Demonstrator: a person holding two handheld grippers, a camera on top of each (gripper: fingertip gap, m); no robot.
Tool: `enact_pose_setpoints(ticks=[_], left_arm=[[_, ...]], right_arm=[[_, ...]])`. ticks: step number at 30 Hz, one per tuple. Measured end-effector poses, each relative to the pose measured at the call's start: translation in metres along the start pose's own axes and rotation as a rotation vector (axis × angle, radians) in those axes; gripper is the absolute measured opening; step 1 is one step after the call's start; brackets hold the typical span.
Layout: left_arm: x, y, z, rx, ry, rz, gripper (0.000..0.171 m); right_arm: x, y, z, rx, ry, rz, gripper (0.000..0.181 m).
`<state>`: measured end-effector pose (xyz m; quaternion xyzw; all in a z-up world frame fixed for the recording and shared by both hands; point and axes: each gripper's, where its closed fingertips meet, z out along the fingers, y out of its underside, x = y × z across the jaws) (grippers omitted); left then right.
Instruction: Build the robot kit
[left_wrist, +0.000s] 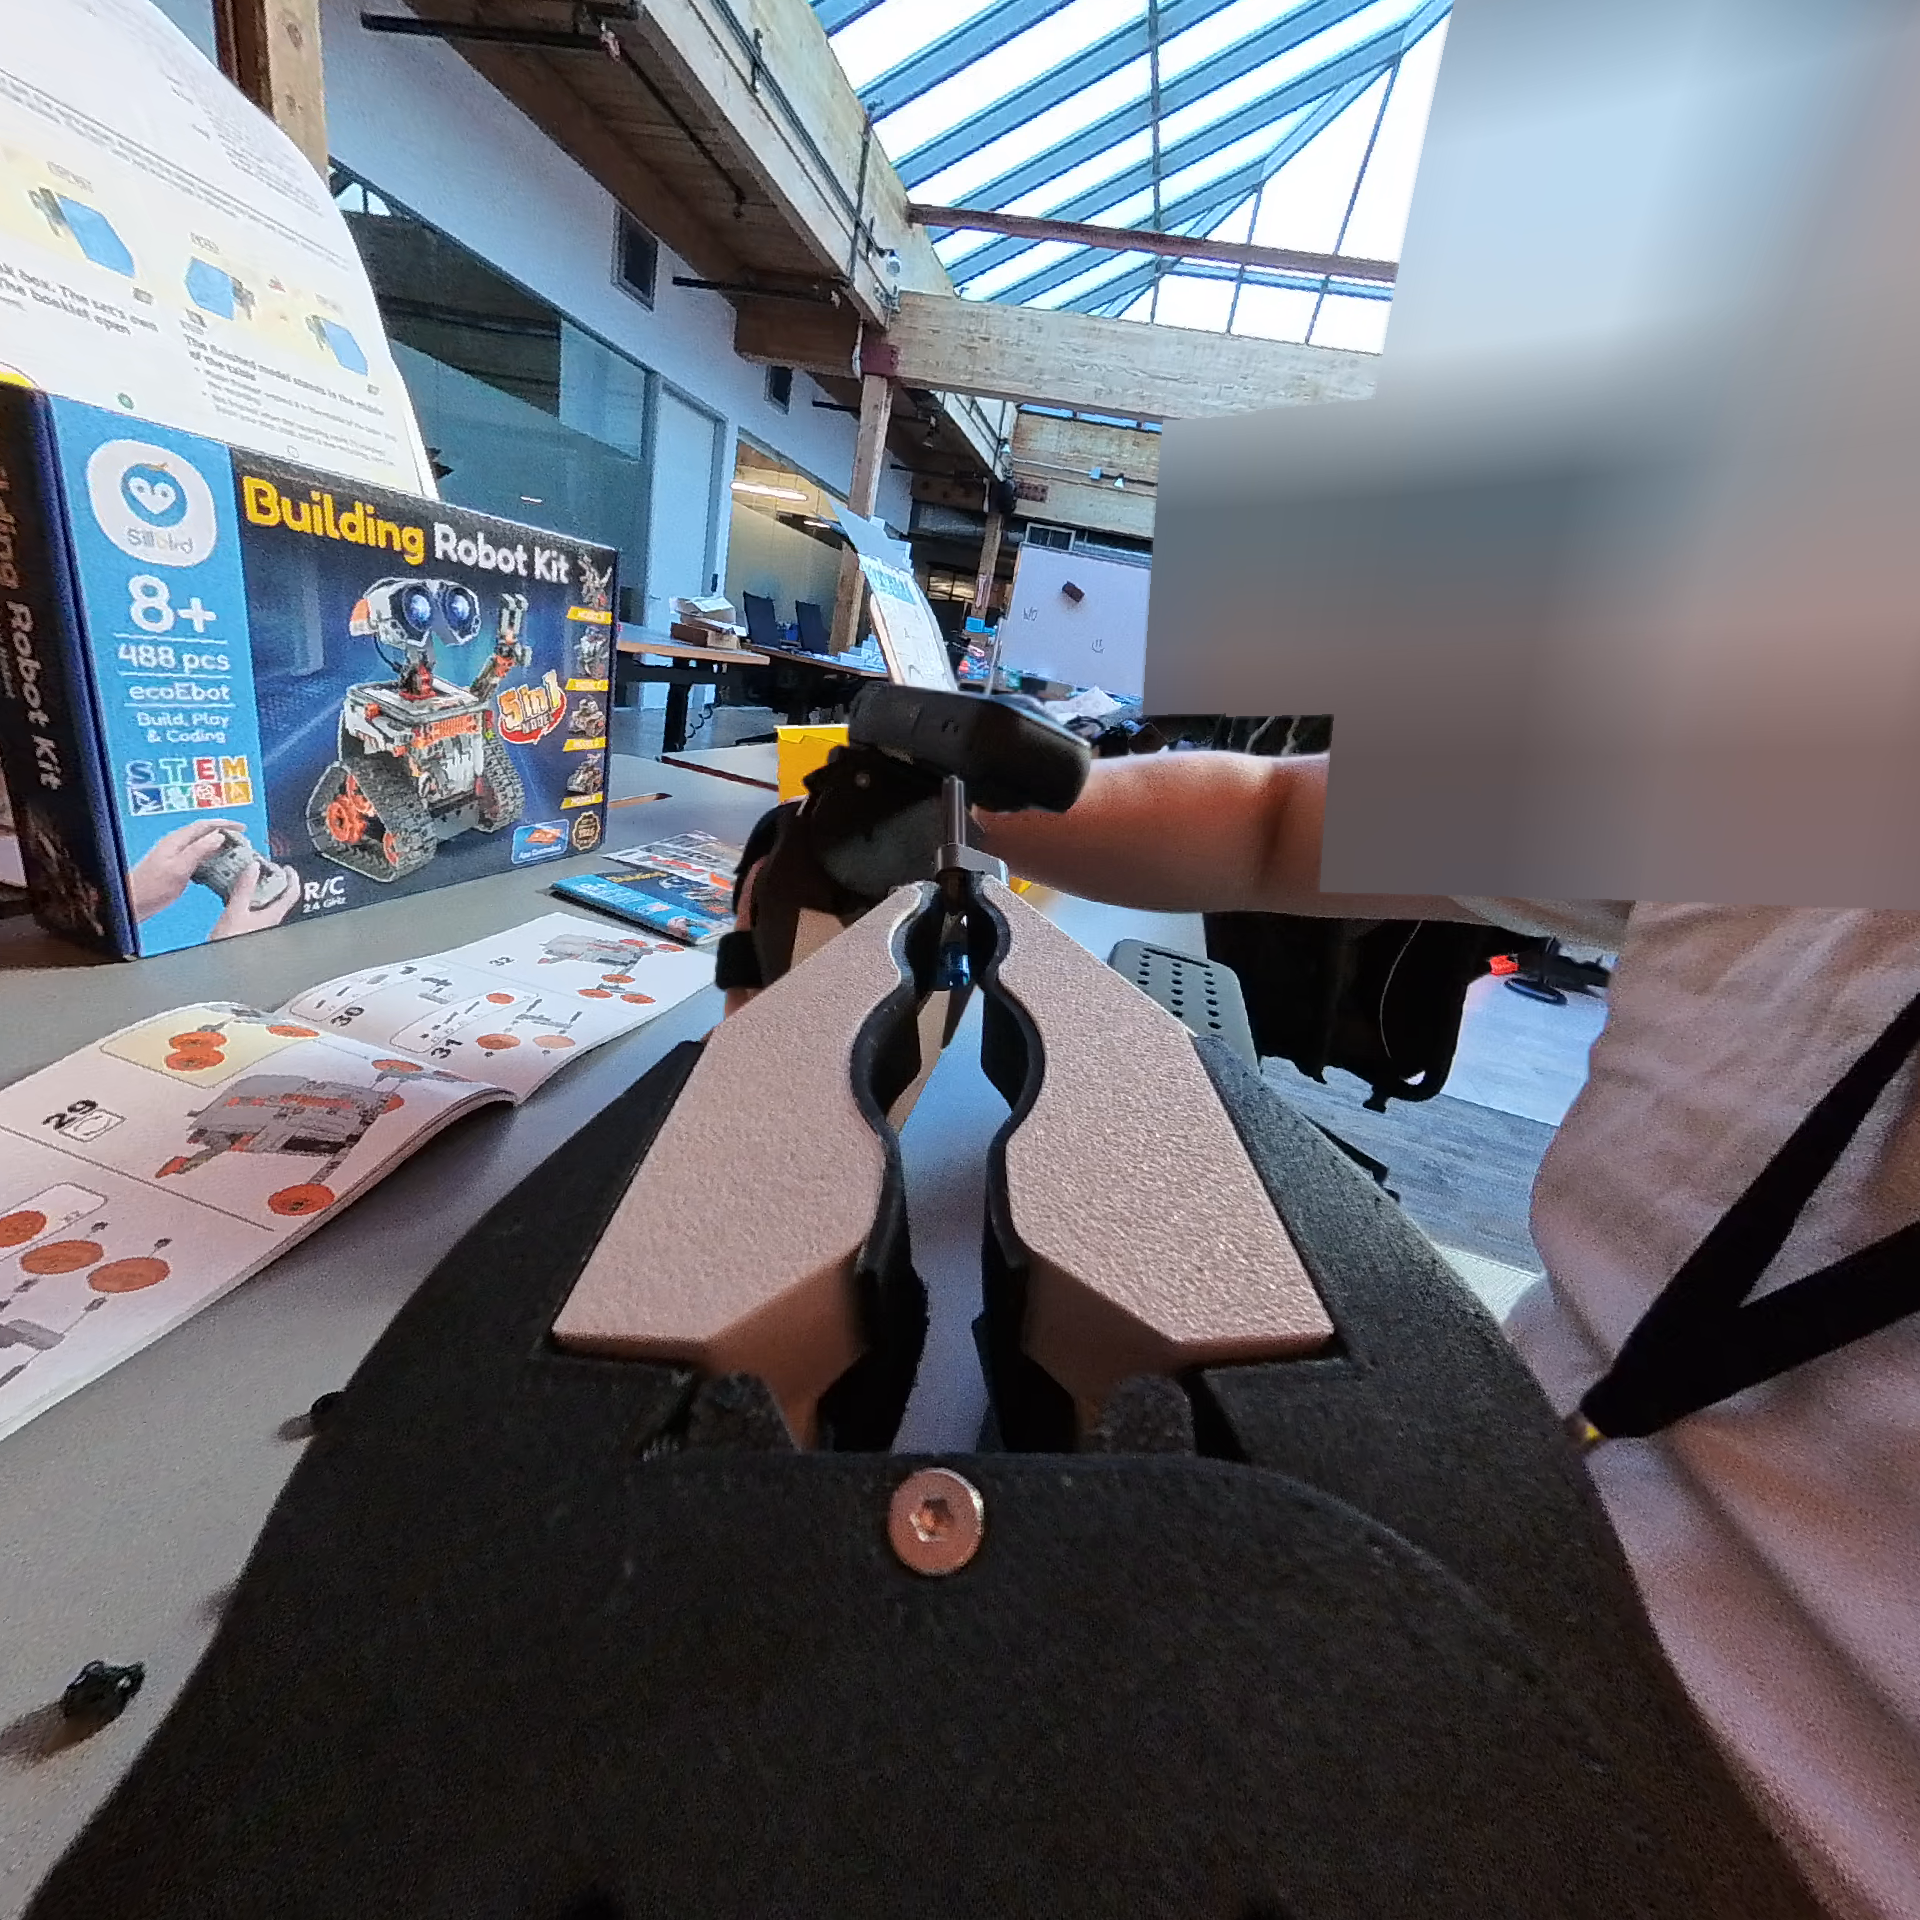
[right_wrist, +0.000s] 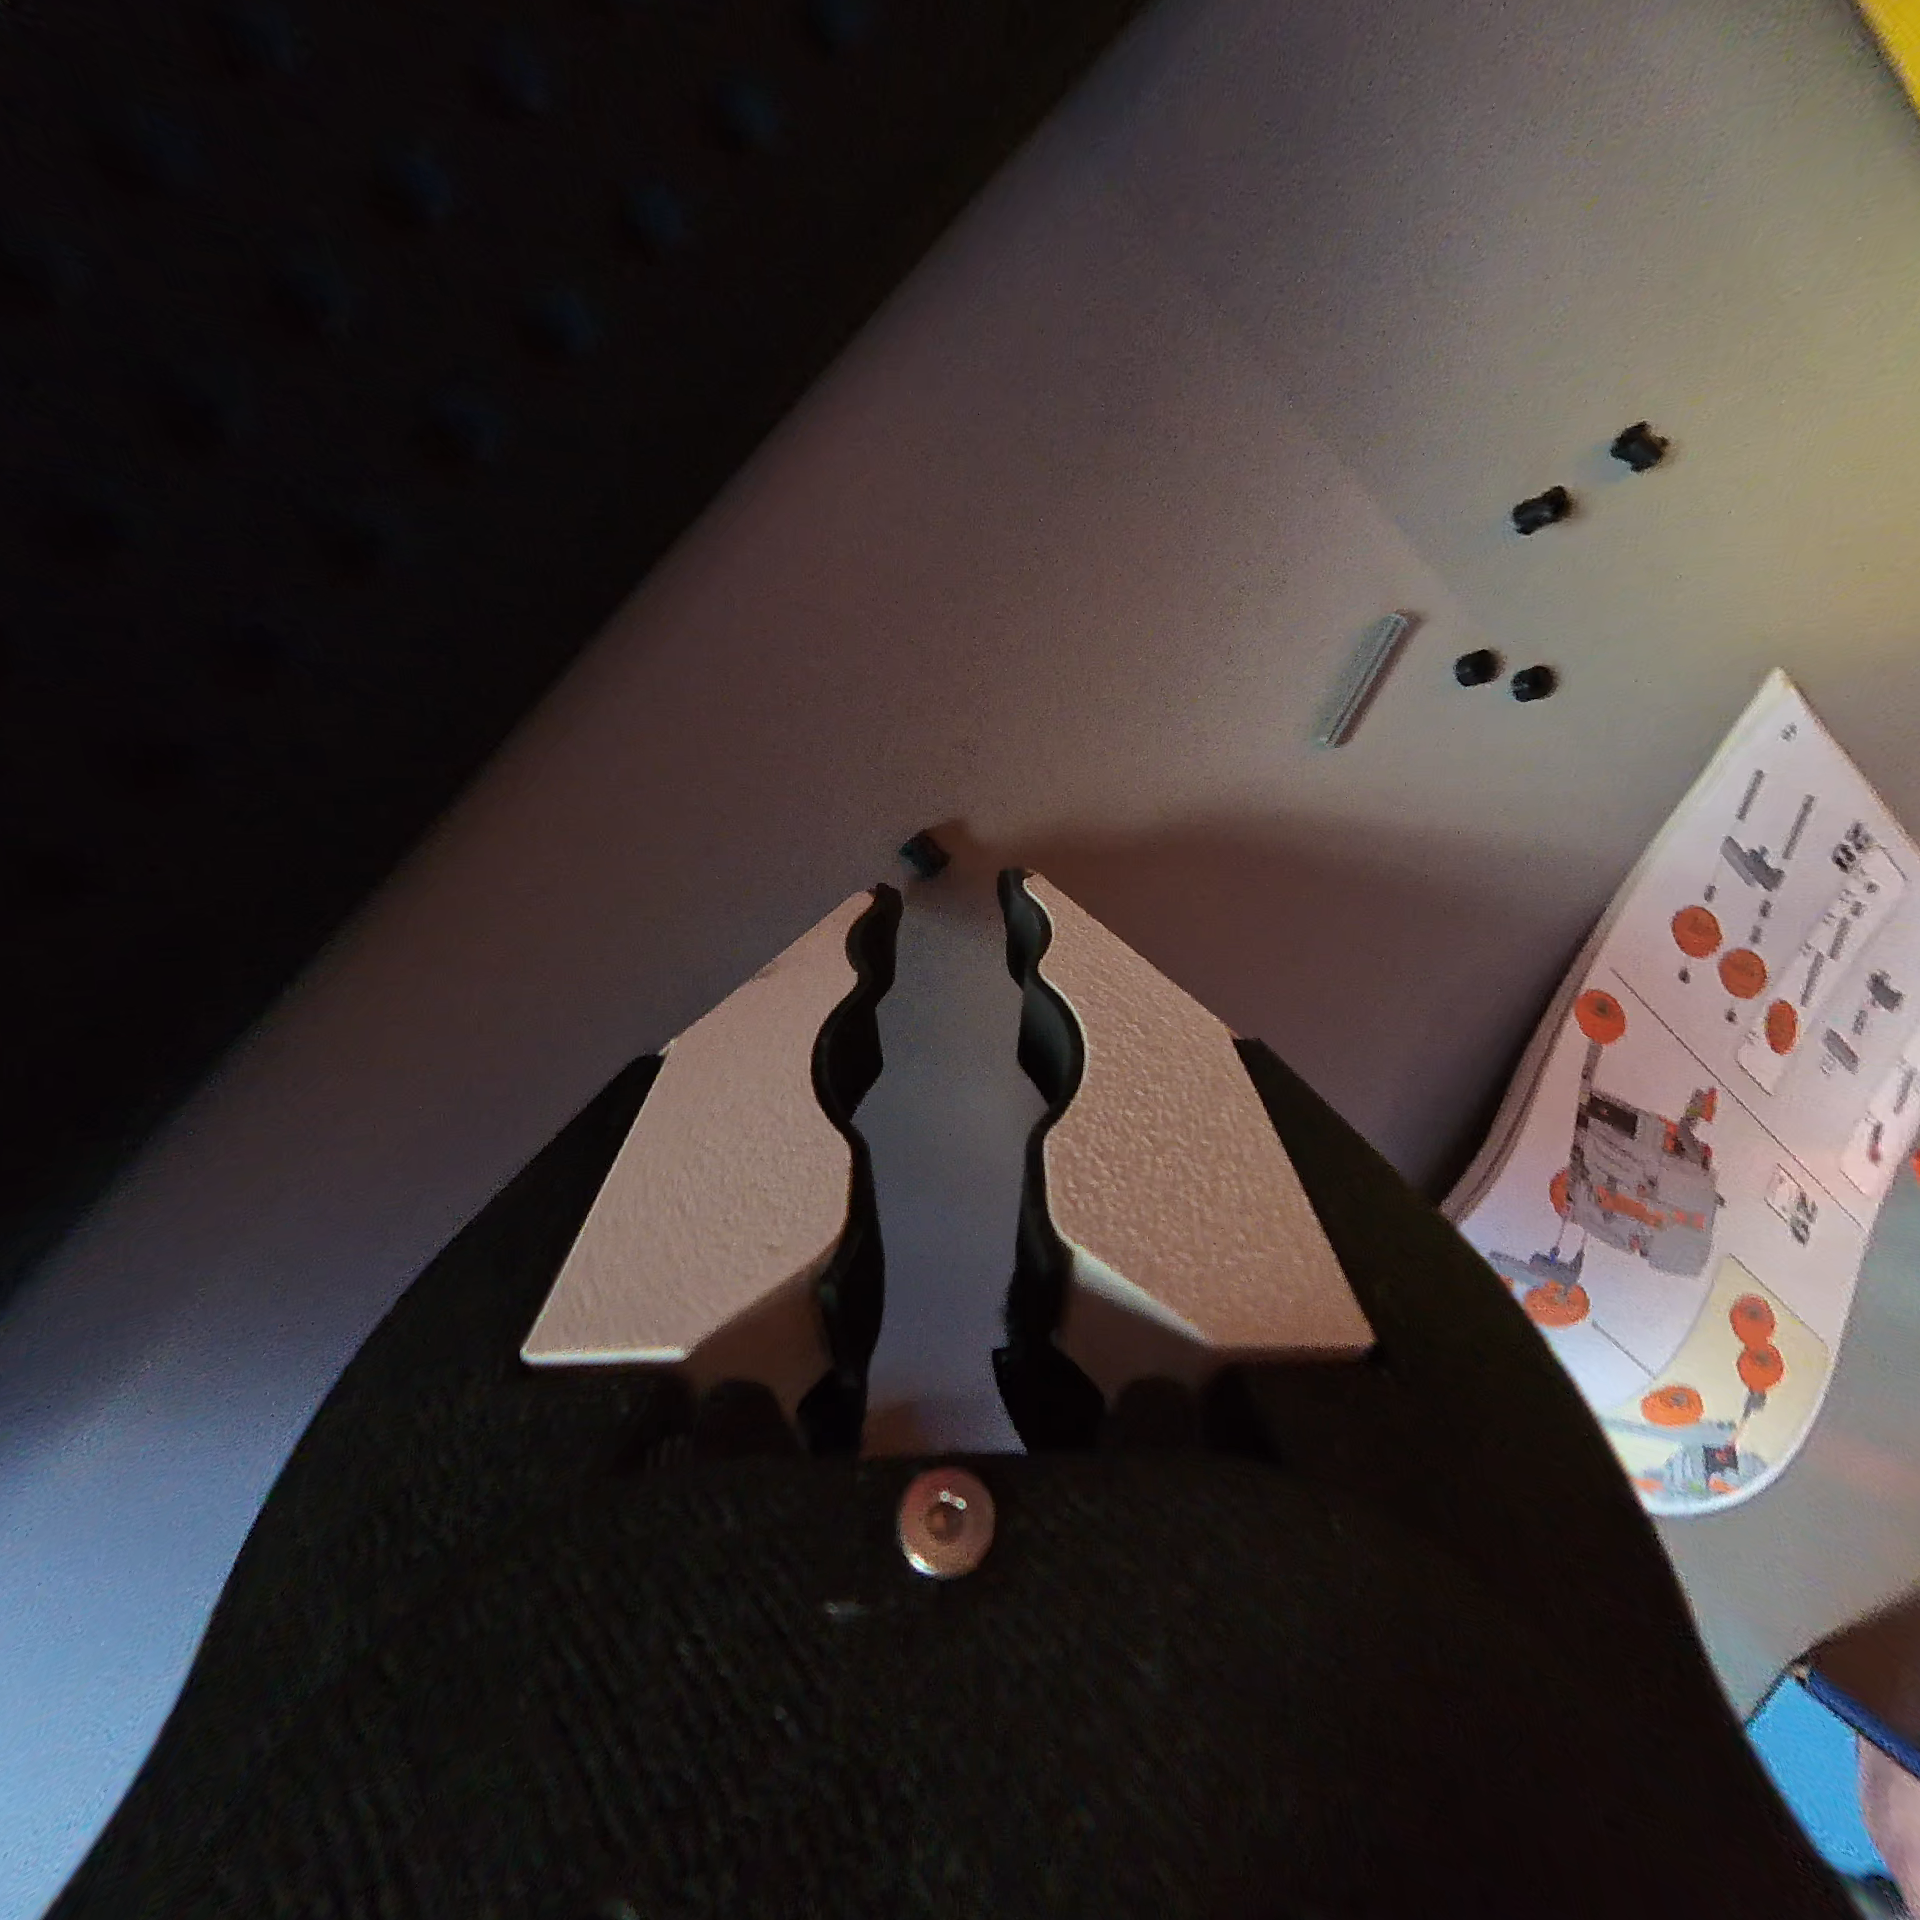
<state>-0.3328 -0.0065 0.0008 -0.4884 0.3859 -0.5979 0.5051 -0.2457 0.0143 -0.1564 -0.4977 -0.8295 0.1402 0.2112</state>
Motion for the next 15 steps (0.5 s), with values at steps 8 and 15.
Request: enact_pose_setpoints(ticks=[8,15], left_arm=[[0.008,-0.010,0.001,-0.017,-0.020,0.026,0.000],[0.010,-0.011,0.011,-0.024,-0.017,0.036,0.000]], right_arm=[[-0.007,-0.004,0.007,0.015,-0.137,-0.036,0.011],[-0.004,0.002,0.004,0.036,-0.023,0.151,0.006]])
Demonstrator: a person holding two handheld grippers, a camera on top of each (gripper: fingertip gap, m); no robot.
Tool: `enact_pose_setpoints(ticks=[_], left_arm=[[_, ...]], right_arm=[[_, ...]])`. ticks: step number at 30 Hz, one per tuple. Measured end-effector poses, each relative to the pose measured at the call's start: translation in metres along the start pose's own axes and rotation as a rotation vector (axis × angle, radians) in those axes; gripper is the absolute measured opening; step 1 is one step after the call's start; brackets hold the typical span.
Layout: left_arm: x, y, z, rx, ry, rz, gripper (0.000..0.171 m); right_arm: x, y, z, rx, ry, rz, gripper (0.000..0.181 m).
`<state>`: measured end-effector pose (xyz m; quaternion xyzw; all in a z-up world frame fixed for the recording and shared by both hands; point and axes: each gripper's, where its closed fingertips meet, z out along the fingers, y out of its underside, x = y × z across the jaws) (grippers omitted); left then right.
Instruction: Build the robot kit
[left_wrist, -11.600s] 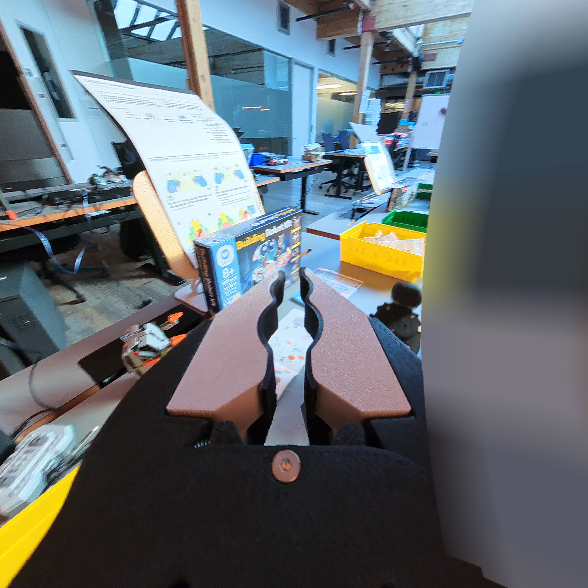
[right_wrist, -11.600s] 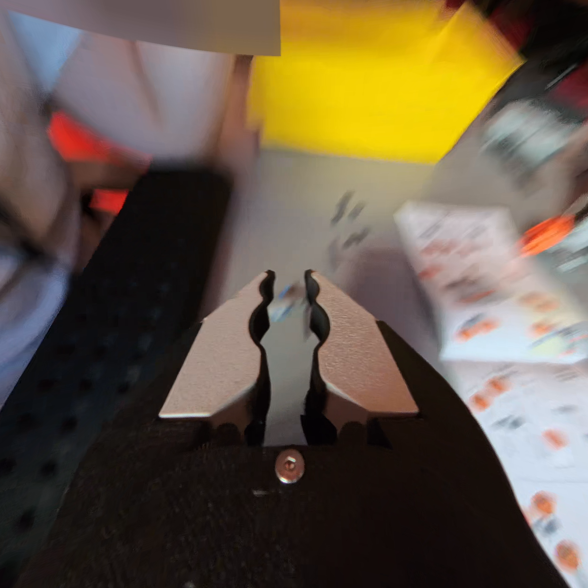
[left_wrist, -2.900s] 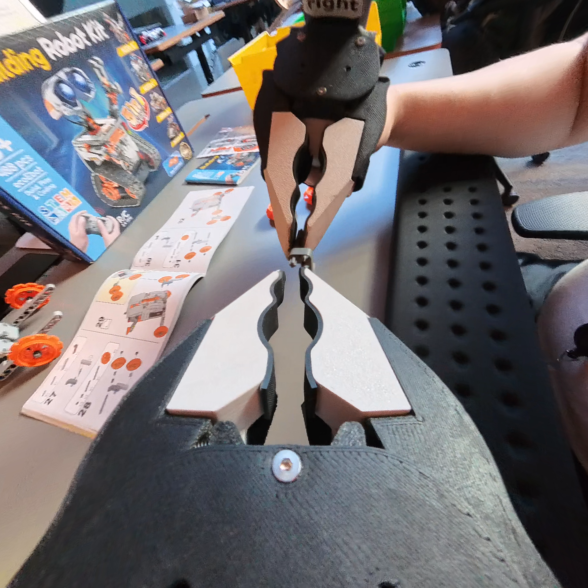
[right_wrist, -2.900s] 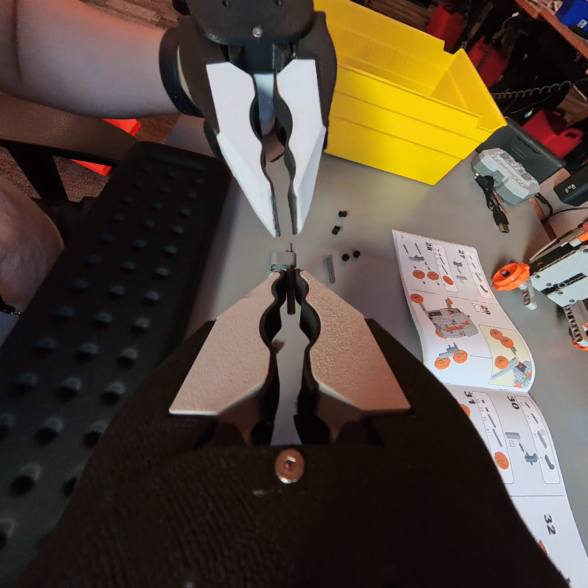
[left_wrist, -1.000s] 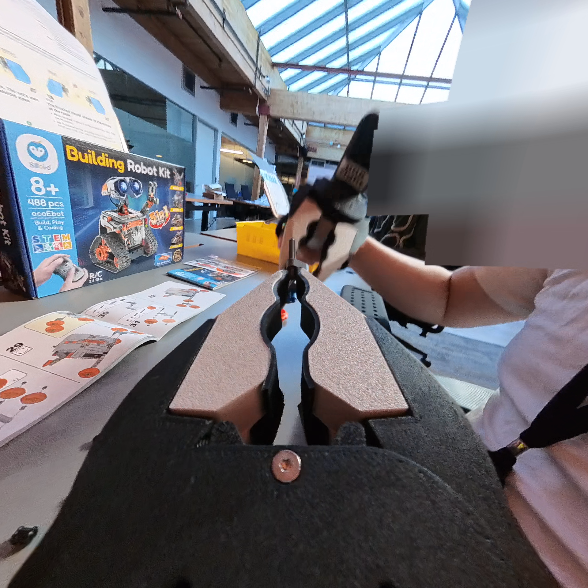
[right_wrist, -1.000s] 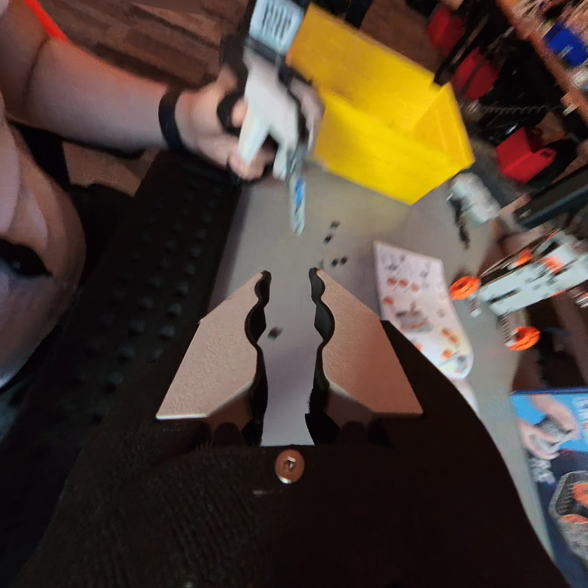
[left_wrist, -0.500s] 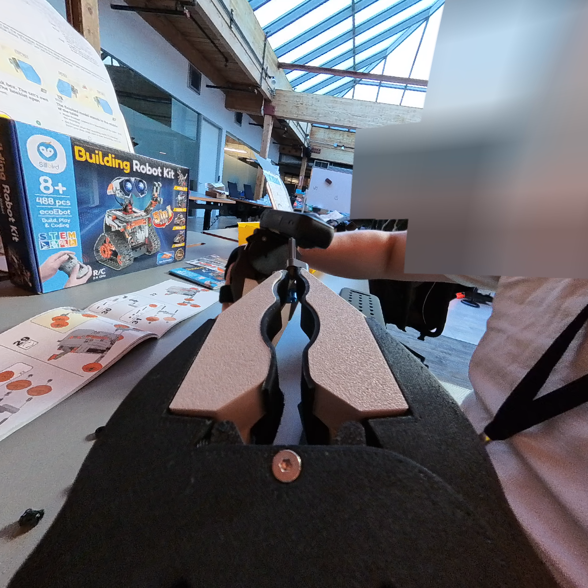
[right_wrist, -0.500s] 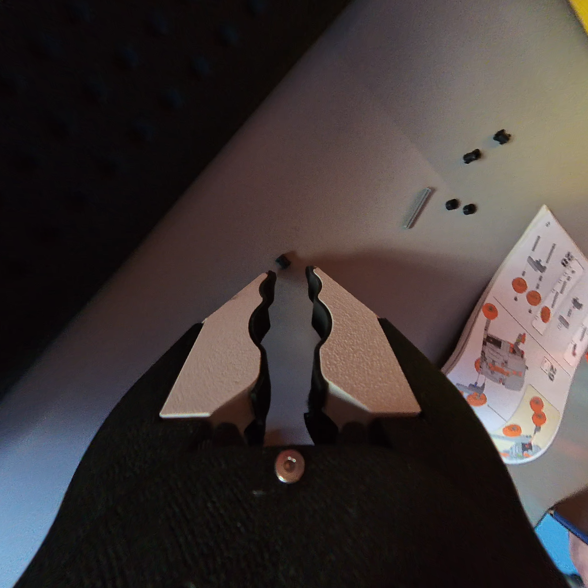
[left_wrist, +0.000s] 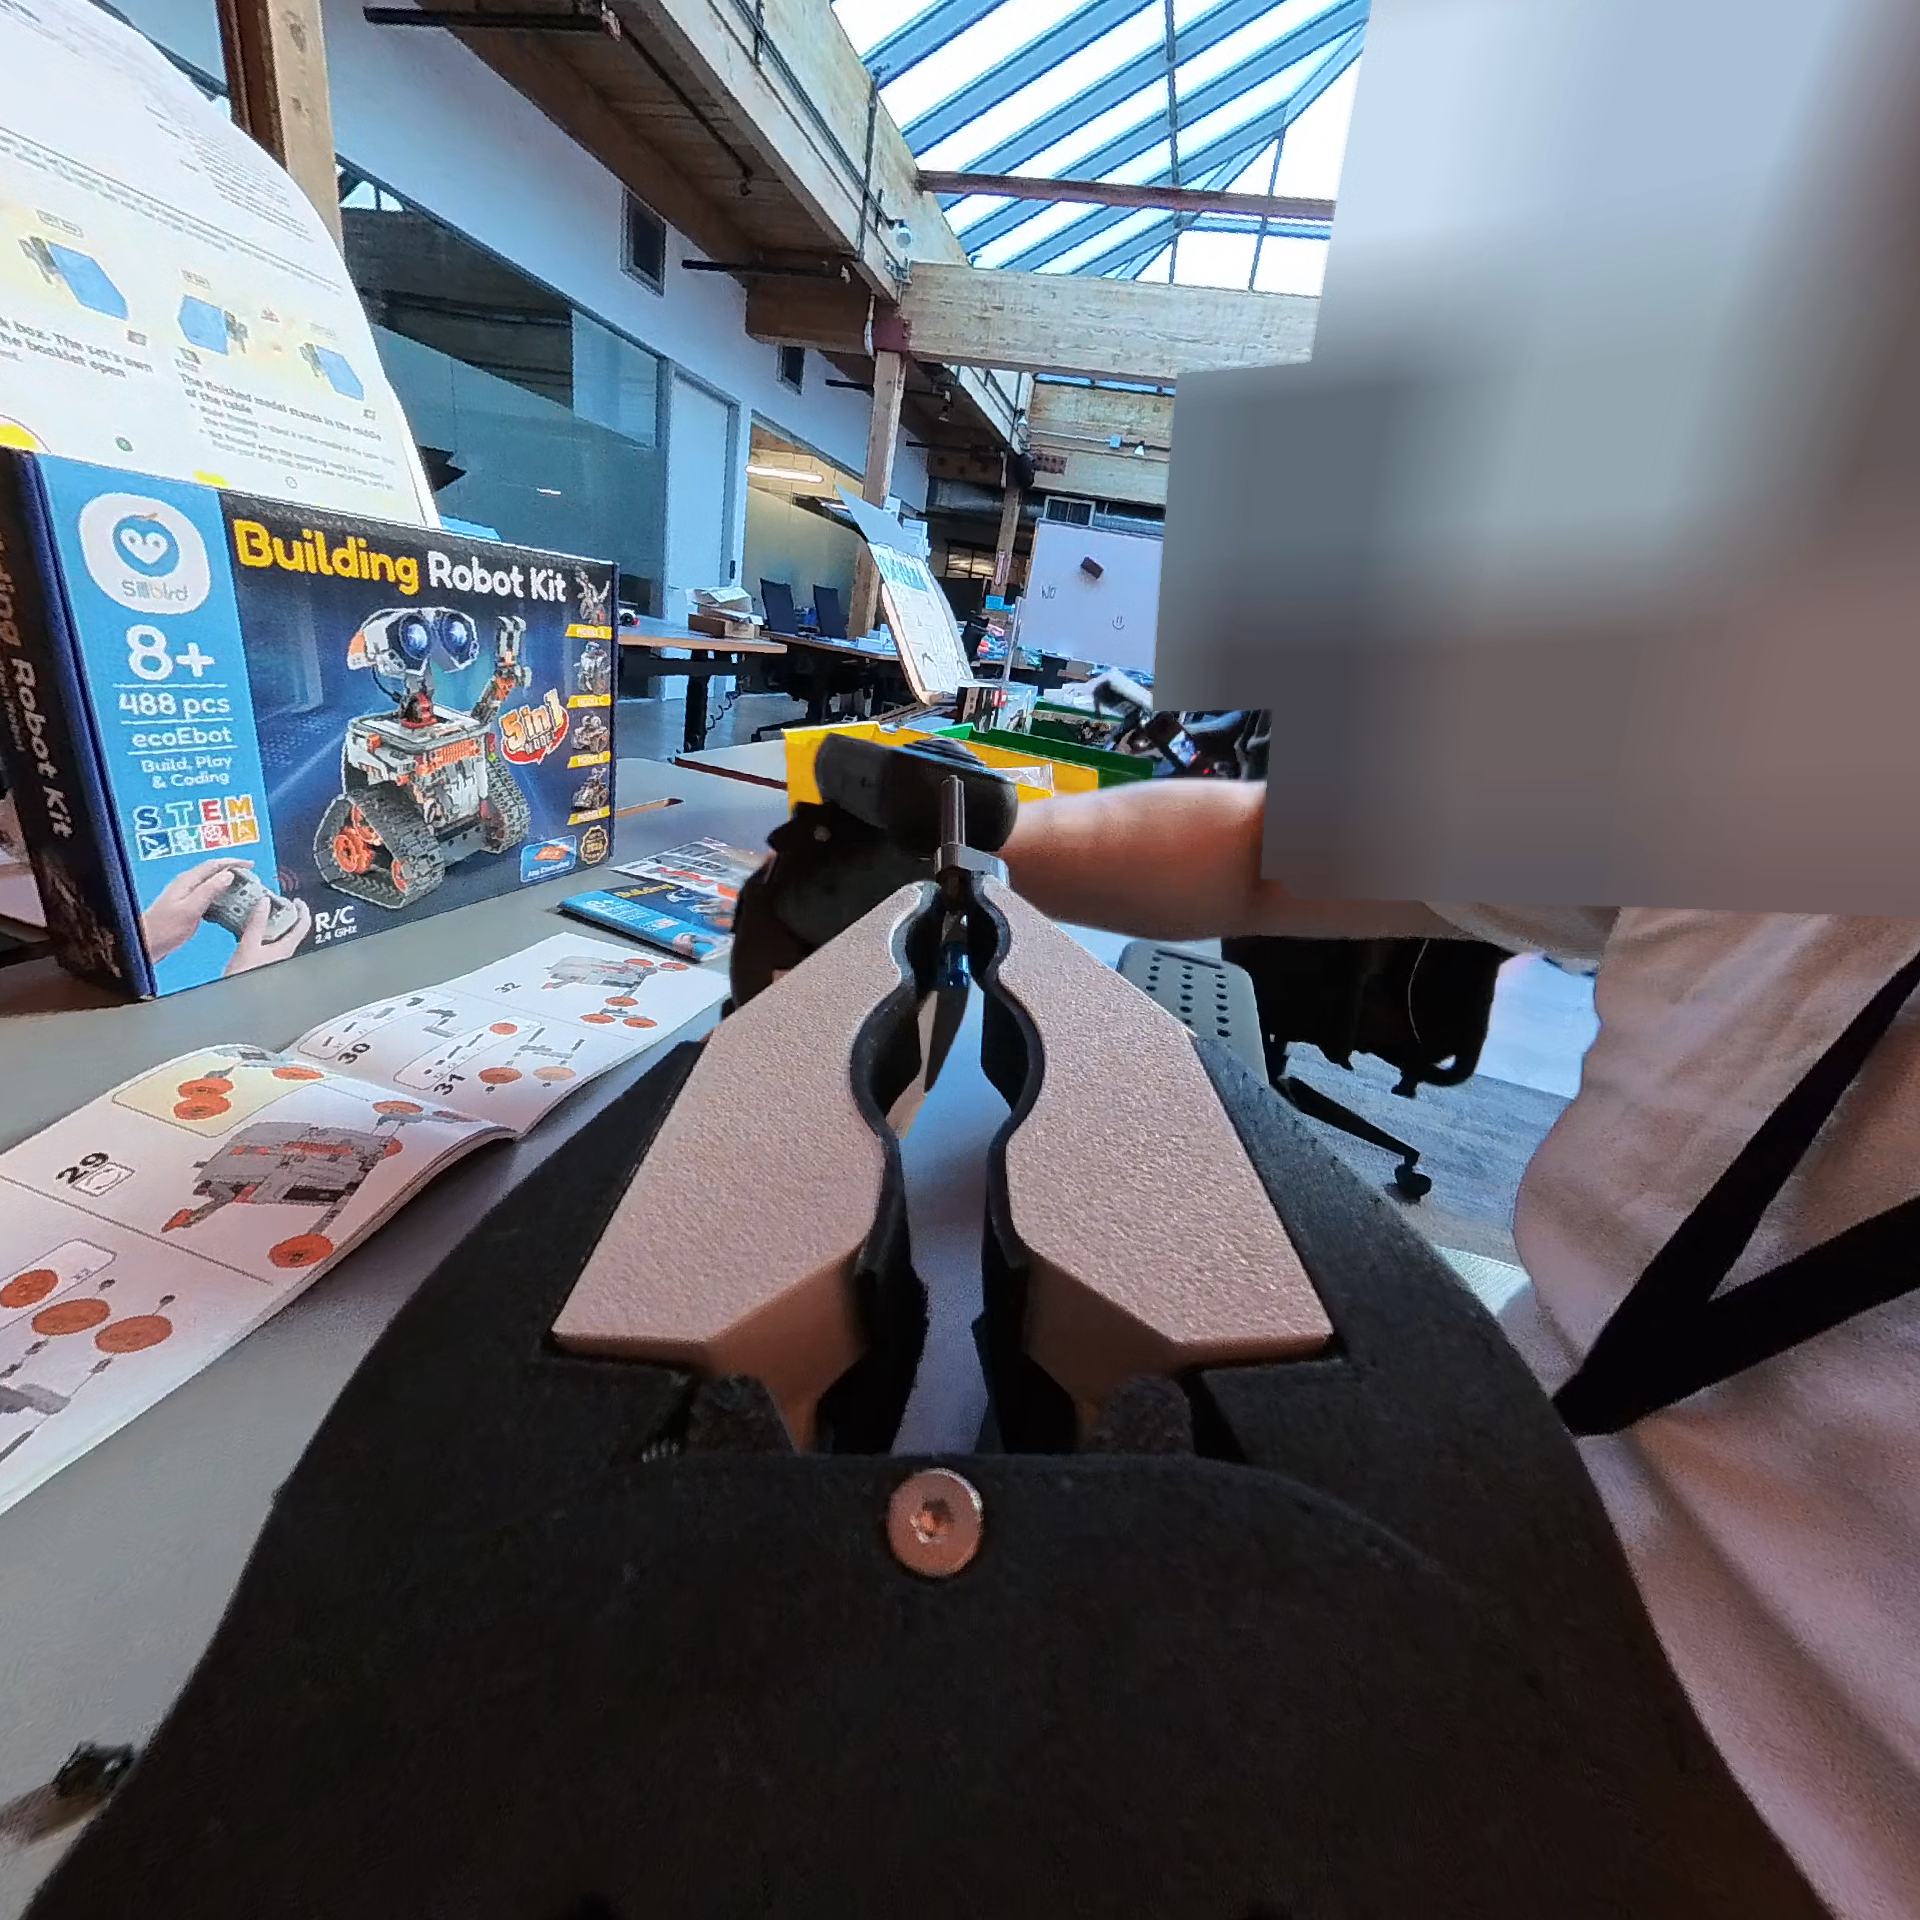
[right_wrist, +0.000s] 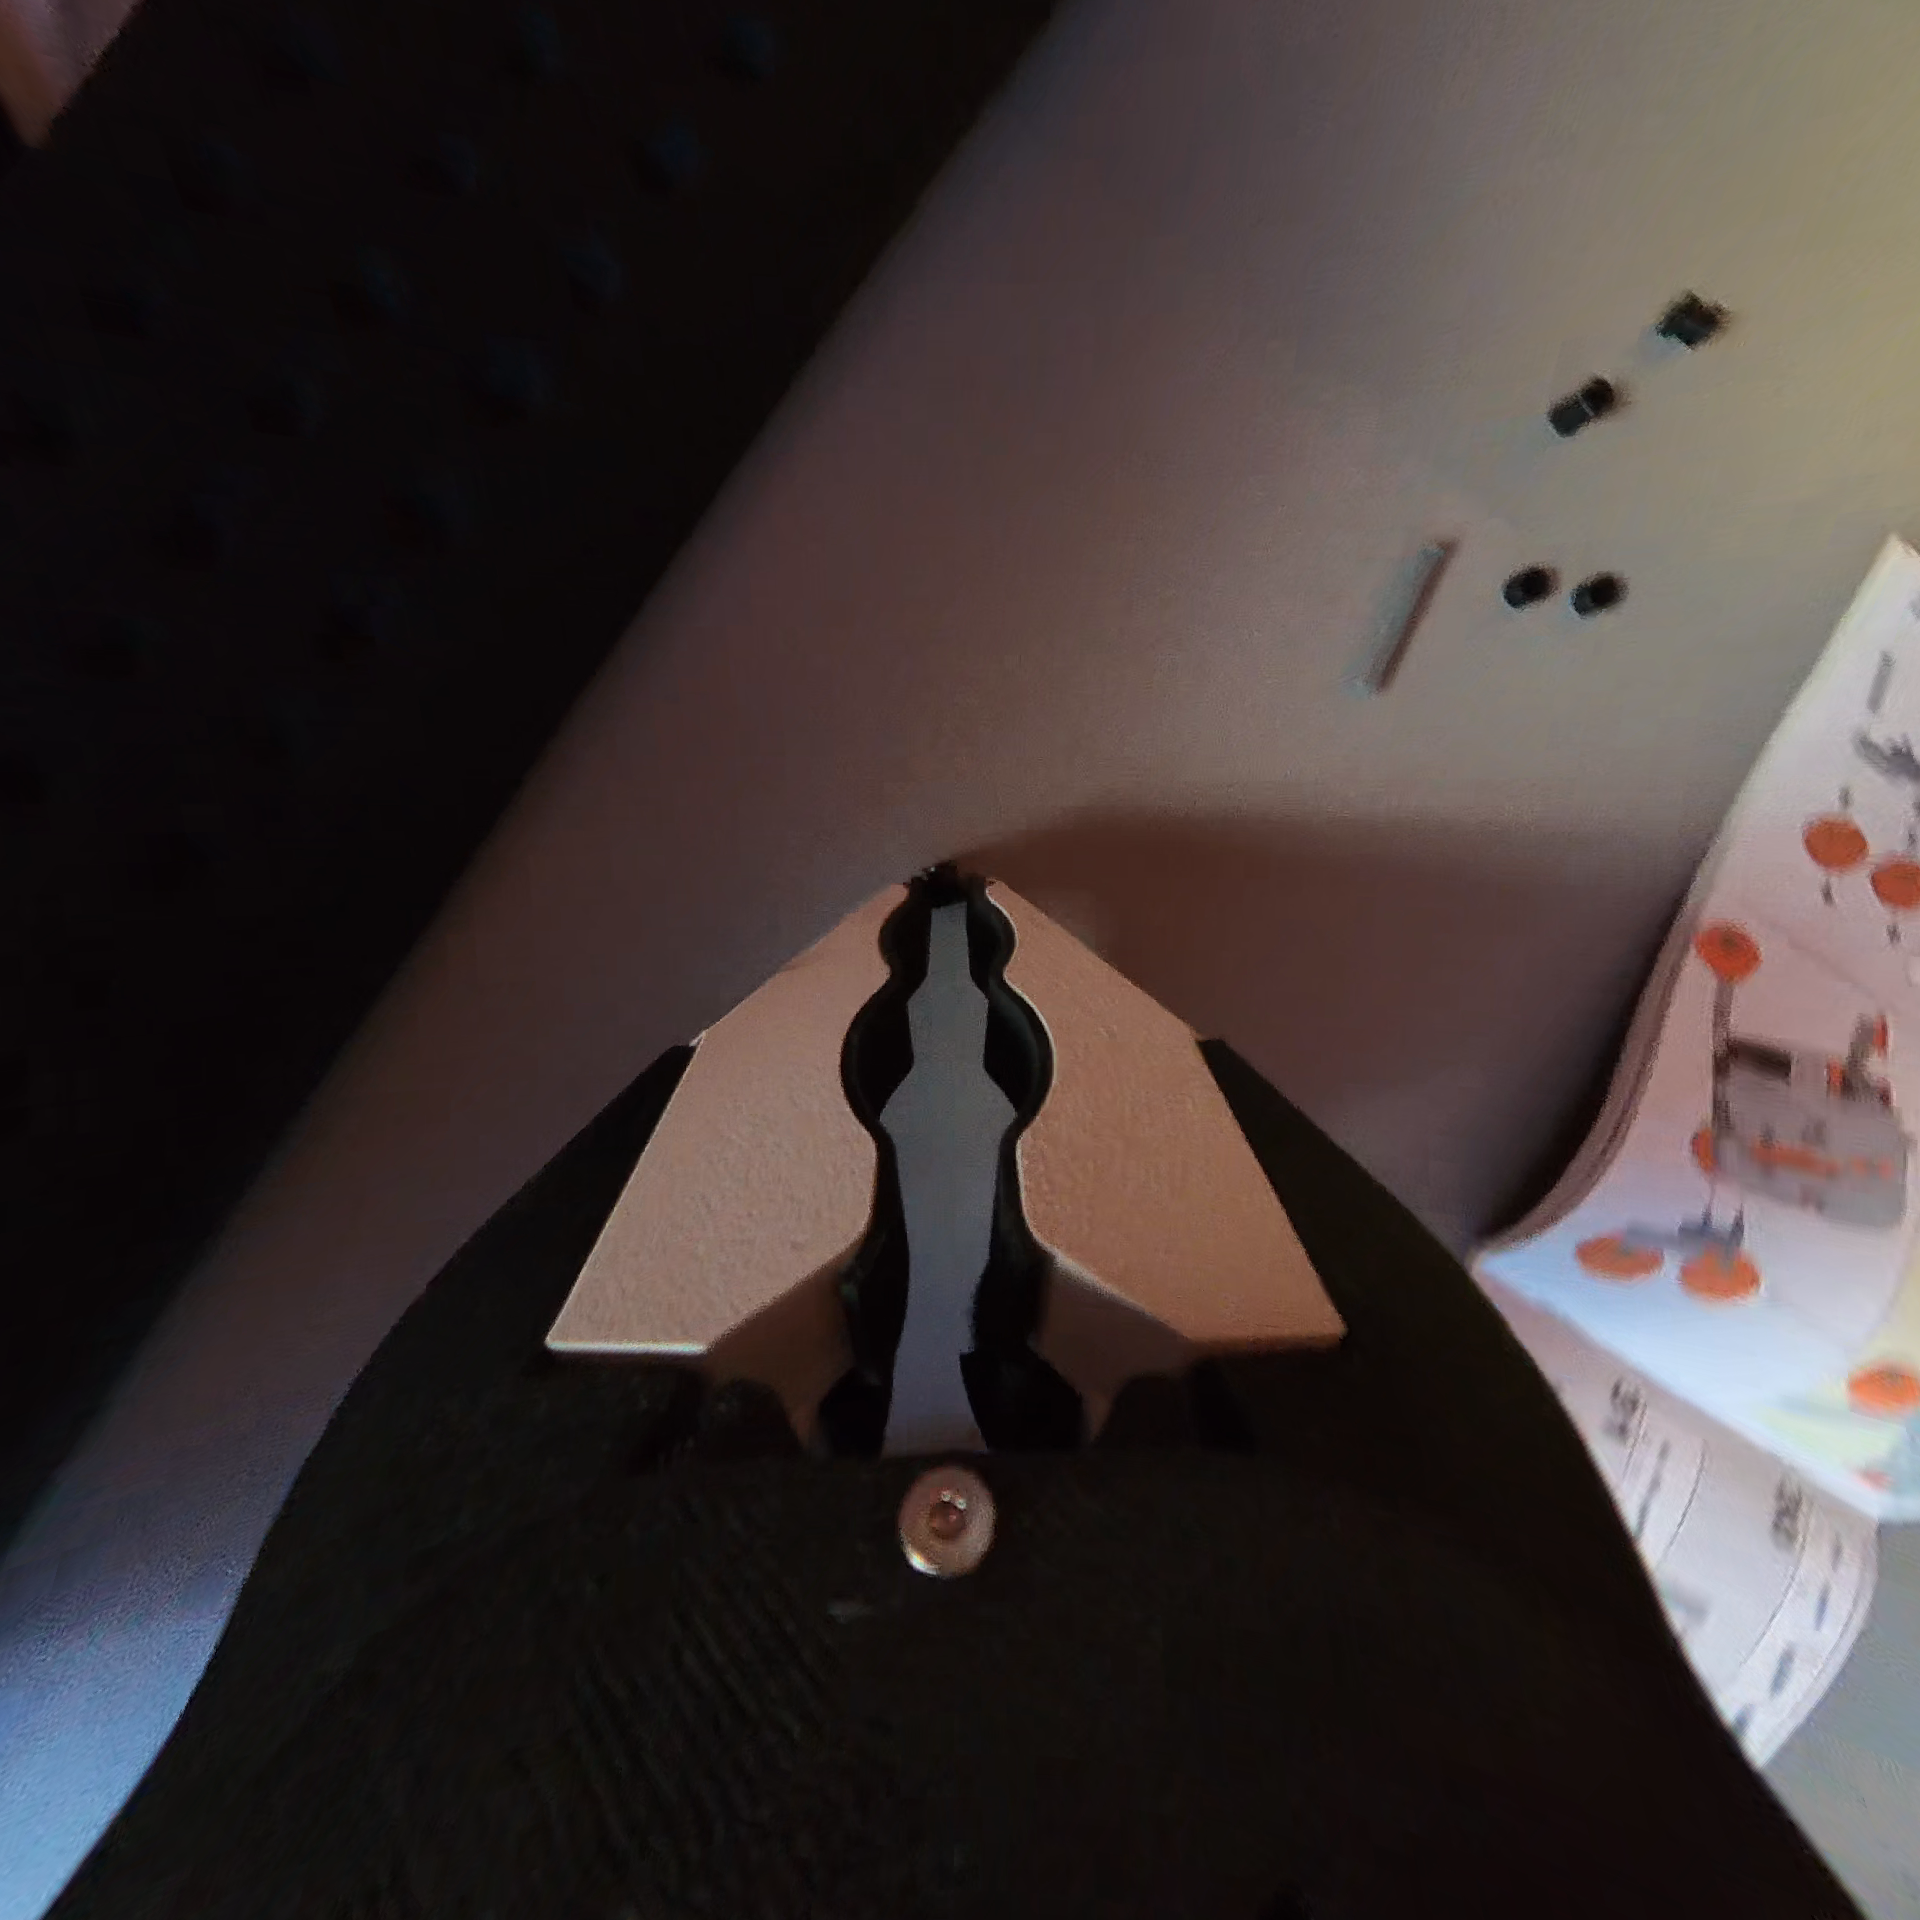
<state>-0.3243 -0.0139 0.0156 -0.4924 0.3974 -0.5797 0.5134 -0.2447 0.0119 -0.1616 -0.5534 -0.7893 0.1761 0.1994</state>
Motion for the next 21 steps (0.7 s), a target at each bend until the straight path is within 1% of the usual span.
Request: enact_pose_setpoints(ticks=[3,4,5,6,8,11,12,14,16,18,21], left_arm=[[-0.001,-0.001,0.008,0.019,0.021,-0.012,0.000],[-0.003,-0.001,0.012,0.024,0.031,-0.018,0.000],[-0.003,-0.002,0.018,0.027,0.043,-0.026,0.000],[-0.004,-0.003,0.024,0.029,0.059,-0.036,0.000],[-0.002,-0.006,0.038,0.032,0.100,-0.048,0.001],[0.006,-0.012,0.065,0.021,0.159,-0.052,0.000],[0.010,-0.014,0.075,0.016,0.176,-0.057,0.000],[0.018,-0.019,0.093,0.010,0.214,-0.073,0.001],[0.025,-0.022,0.111,-0.004,0.238,-0.080,0.000],[0.032,-0.023,0.127,-0.015,0.255,-0.078,0.000],[0.039,-0.020,0.147,-0.030,0.271,-0.066,0.001]], right_arm=[[-0.004,0.006,-0.023,0.071,0.182,0.169,0.006],[-0.008,0.012,-0.036,0.085,0.262,0.246,0.006],[-0.014,0.026,-0.051,0.073,0.339,0.335,0.006],[-0.023,0.046,-0.067,0.045,0.421,0.430,0.006],[-0.050,0.095,-0.101,-0.020,0.565,0.645,0.005],[-0.106,0.159,-0.137,-0.045,0.665,0.987,0.005],[-0.120,0.176,-0.147,-0.037,0.700,1.071,0.005],[-0.141,0.195,-0.155,0.018,0.719,1.207,0.005],[-0.154,0.208,-0.156,0.027,0.732,1.266,0.006],[-0.162,0.218,-0.153,-0.012,0.732,1.281,0.006],[-0.161,0.218,-0.151,0.011,0.737,1.268,0.006]])
